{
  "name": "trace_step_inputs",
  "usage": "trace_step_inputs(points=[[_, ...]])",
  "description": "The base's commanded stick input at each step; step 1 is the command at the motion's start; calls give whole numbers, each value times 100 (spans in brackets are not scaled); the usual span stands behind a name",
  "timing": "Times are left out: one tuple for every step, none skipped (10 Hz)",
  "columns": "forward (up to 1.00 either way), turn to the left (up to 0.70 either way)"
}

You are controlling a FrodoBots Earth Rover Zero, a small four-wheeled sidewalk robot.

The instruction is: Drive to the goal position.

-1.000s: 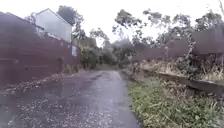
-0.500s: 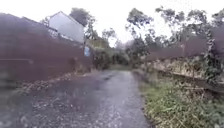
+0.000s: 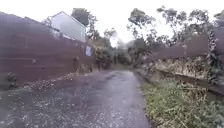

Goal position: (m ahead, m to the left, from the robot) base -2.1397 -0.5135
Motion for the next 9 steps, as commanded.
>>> trace_step_inputs(points=[[4,16],[4,16],[4,16],[4,16],[4,16],[24,8],[28,6],[35,8],[37,15]])
